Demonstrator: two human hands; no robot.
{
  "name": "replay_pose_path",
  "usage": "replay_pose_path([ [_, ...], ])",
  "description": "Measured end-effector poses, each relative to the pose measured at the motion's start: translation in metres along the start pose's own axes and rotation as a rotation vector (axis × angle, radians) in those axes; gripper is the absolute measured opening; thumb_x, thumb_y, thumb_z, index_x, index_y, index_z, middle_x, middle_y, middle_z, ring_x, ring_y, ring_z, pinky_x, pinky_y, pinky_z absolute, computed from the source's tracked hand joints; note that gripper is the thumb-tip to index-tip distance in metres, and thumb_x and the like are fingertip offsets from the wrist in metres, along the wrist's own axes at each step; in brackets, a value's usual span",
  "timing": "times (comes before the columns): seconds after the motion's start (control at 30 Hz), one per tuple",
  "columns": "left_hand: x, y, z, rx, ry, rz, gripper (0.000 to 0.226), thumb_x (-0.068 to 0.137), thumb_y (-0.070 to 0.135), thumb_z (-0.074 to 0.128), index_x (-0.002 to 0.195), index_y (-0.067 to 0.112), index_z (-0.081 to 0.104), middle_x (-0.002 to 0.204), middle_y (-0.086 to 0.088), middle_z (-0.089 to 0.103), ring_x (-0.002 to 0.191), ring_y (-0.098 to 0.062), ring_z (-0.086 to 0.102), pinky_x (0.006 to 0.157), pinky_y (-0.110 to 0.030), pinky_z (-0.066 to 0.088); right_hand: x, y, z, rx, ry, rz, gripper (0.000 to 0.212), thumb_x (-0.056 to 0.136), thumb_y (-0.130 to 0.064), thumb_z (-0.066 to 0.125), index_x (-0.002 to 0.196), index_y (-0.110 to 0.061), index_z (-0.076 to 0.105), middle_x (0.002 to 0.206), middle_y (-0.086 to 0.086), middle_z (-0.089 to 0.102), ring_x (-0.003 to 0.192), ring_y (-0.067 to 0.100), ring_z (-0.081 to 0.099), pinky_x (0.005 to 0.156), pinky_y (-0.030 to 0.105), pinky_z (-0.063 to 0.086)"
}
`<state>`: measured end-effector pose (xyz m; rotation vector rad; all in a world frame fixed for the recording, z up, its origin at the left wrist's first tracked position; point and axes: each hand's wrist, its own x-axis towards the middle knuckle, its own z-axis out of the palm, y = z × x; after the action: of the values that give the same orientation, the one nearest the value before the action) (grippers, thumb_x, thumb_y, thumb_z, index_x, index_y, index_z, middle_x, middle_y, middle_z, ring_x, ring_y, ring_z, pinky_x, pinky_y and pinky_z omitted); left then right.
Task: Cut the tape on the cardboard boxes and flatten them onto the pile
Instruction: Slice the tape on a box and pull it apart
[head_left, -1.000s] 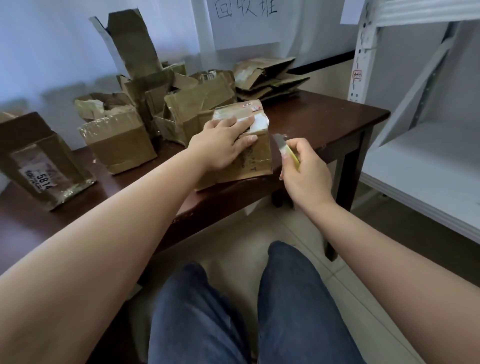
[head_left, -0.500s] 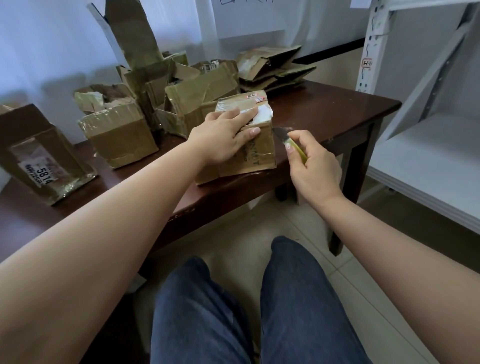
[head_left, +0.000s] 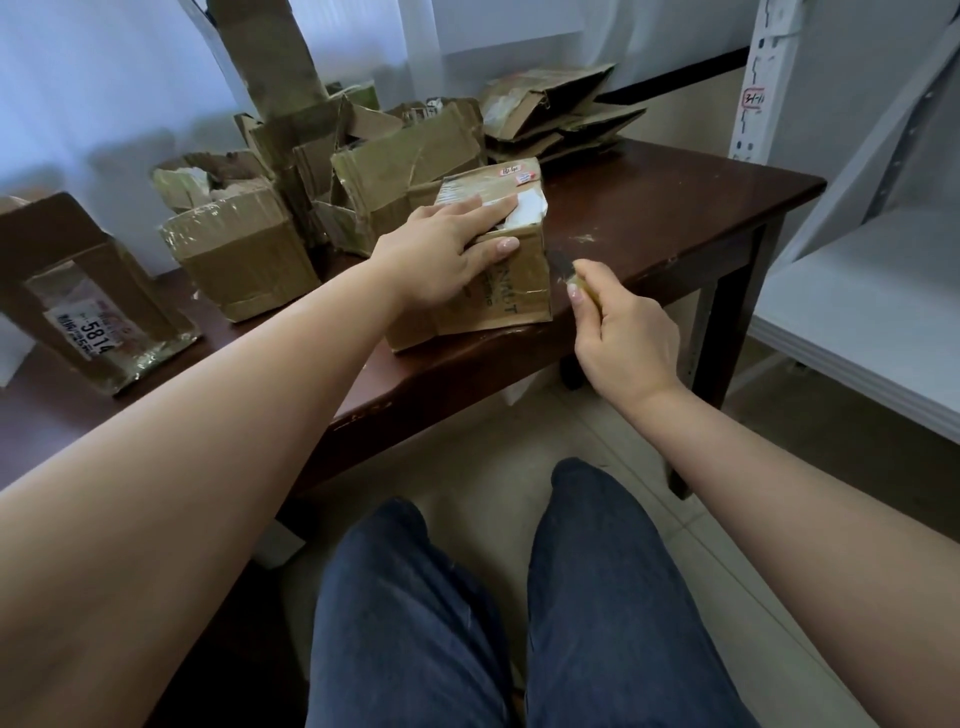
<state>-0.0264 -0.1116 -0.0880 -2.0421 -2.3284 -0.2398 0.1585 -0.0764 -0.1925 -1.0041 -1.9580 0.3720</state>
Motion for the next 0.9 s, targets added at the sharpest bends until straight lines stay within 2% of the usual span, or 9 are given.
replay_pose_path([
  [0.13, 0.002, -0.003, 0.001, 0.003, -0.004, 0.008, 0.055, 0.093, 0.066, 0.030, 0.145, 0.055, 0.018, 0.159, 0.011, 0.020, 0.146, -0.027, 0.017, 0.113, -0.056, 0.022, -0.010, 0.002, 0.002, -0.020, 0.002, 0.001, 0.033, 0.102, -0.025, 0.042, 0.132, -0.018, 0.053, 0.086, 0.003, 0.069, 0.076, 0.025, 0.063, 0.061, 0.026, 0.035],
  [0.4, 0.007, -0.010, 0.000, -0.059, -0.044, 0.050, 0.056, 0.093, 0.065, 0.036, 0.146, 0.053, 0.021, 0.159, 0.005, 0.022, 0.147, -0.028, 0.016, 0.117, -0.054, 0.017, -0.025, 0.010, 0.011, -0.067, -0.007, 0.023, 0.031, 0.101, -0.024, 0.043, 0.129, -0.017, 0.056, 0.078, 0.004, 0.067, 0.069, 0.025, 0.062, 0.058, 0.026, 0.031],
  [0.53, 0.007, -0.006, -0.003, -0.119, -0.053, 0.066, 0.056, 0.095, 0.054, 0.044, 0.148, 0.044, 0.026, 0.159, 0.001, 0.024, 0.147, -0.024, 0.018, 0.120, -0.043, 0.014, -0.034, 0.021, 0.009, -0.065, -0.059, 0.039, 0.029, 0.102, -0.027, 0.040, 0.125, -0.020, 0.056, 0.078, 0.004, 0.067, 0.072, 0.029, 0.063, 0.059, 0.030, 0.037],
  [0.6, 0.003, -0.005, -0.009, -0.167, -0.082, 0.111, 0.056, 0.095, 0.048, 0.049, 0.147, 0.041, 0.030, 0.157, 0.003, 0.027, 0.145, -0.019, 0.021, 0.119, -0.035, 0.015, -0.034, 0.026, 0.003, 0.015, 0.008, 0.088, 0.027, 0.102, -0.028, 0.038, 0.120, -0.018, 0.055, 0.075, 0.001, 0.063, 0.068, 0.025, 0.061, 0.056, 0.029, 0.035],
  [0.63, -0.001, -0.006, -0.016, -0.196, -0.116, 0.140, 0.056, 0.093, 0.049, 0.052, 0.146, 0.040, 0.034, 0.155, 0.006, 0.031, 0.144, -0.015, 0.024, 0.117, -0.032, 0.017, -0.029, 0.028, 0.000, 0.038, 0.052, 0.119, 0.026, 0.102, -0.029, 0.037, 0.118, -0.017, 0.054, 0.074, -0.001, 0.061, 0.066, 0.024, 0.058, 0.055, 0.028, 0.032],
  [0.7, -0.006, -0.006, -0.029, -0.236, -0.171, 0.157, 0.058, 0.086, 0.063, 0.055, 0.137, 0.038, 0.047, 0.143, 0.013, 0.043, 0.136, -0.010, 0.036, 0.113, -0.029, 0.025, -0.016, 0.029, -0.007, 0.048, 0.101, 0.178, 0.025, 0.103, -0.030, 0.035, 0.115, -0.017, 0.052, 0.075, -0.001, 0.059, 0.065, 0.022, 0.055, 0.056, 0.028, 0.030],
  [0.77, -0.006, 0.005, -0.039, -0.299, -0.163, 0.084, 0.066, 0.076, 0.077, 0.046, 0.118, 0.029, 0.061, 0.122, 0.009, 0.058, 0.118, -0.012, 0.051, 0.103, -0.032, 0.037, -0.005, 0.028, -0.009, 0.037, 0.109, 0.225, 0.023, 0.103, -0.031, 0.034, 0.113, -0.019, 0.051, 0.076, -0.001, 0.058, 0.069, 0.024, 0.054, 0.059, 0.030, 0.033],
  [0.83, 0.000, 0.022, -0.034, -0.249, -0.069, -0.003, 0.072, 0.071, 0.082, 0.045, 0.101, 0.018, 0.058, 0.102, 0.001, 0.061, 0.102, -0.021, 0.056, 0.091, -0.038, 0.043, -0.001, 0.026, -0.008, 0.032, 0.092, 0.258, 0.023, 0.103, -0.031, 0.033, 0.113, -0.020, 0.050, 0.079, 0.000, 0.059, 0.073, 0.028, 0.057, 0.061, 0.032, 0.036],
  [0.9, 0.007, 0.034, -0.024, -0.043, 0.025, 0.014, 0.054, 0.078, 0.064, 0.060, 0.101, 0.017, 0.048, 0.101, 0.001, 0.055, 0.100, -0.025, 0.053, 0.095, -0.047, 0.042, 0.000, 0.025, -0.006, 0.036, 0.077, 0.283, 0.023, 0.103, -0.032, 0.033, 0.115, -0.021, 0.049, 0.085, 0.003, 0.063, 0.080, 0.030, 0.059, 0.063, 0.034, 0.040],
])
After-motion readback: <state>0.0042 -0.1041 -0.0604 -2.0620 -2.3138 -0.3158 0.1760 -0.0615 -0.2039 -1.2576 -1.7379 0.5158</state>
